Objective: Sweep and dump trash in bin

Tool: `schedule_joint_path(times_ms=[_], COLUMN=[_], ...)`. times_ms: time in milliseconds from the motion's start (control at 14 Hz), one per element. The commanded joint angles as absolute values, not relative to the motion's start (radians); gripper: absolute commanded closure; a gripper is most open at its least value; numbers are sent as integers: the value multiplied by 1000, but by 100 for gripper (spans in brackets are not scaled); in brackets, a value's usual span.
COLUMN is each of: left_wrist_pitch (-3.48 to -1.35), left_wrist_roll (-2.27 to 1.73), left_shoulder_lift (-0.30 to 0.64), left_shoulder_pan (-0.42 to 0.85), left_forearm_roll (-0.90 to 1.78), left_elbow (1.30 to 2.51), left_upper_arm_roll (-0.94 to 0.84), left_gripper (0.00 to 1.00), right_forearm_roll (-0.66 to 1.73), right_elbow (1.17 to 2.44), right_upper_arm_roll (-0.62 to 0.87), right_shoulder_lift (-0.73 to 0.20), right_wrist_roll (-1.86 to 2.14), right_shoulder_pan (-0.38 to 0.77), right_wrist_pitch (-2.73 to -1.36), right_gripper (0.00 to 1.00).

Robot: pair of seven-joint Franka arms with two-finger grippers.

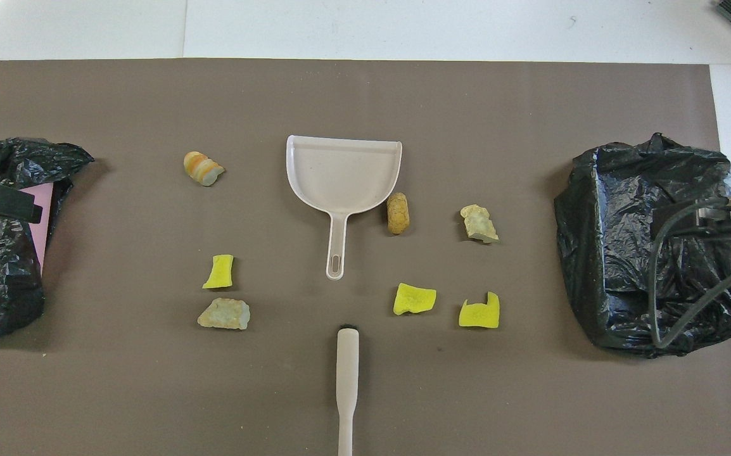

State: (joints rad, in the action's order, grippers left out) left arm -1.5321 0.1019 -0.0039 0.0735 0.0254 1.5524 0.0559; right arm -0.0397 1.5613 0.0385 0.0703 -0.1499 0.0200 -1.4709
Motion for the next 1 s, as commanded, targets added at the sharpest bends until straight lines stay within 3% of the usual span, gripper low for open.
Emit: schedule_joint_path(times_ms=[0, 571, 929], left_wrist_pitch=[-1500, -1514, -1584], left_wrist_roll=[110, 106, 63], left_shoulder_lift=[-34, -57, -101], left_shoulder_pan=[63, 67, 119], left_forearm_roll=[17, 17, 18], left_elbow=[1578, 1623, 1753], left_upper_arm_roll=[48, 48, 35], left_gripper=[0, 0, 0], right_forearm_roll=[-15, -15, -15], right_elbow=[1557, 1557, 1557], right_upper_arm_roll=[34, 34, 34], right_shoulder_lift=[74, 74, 74], right_wrist_roll=[-127, -127, -127], right_shoulder_pan=[14, 14, 14], right_wrist_pitch=[-1471, -1470, -1471], right_gripper=[0, 0, 0])
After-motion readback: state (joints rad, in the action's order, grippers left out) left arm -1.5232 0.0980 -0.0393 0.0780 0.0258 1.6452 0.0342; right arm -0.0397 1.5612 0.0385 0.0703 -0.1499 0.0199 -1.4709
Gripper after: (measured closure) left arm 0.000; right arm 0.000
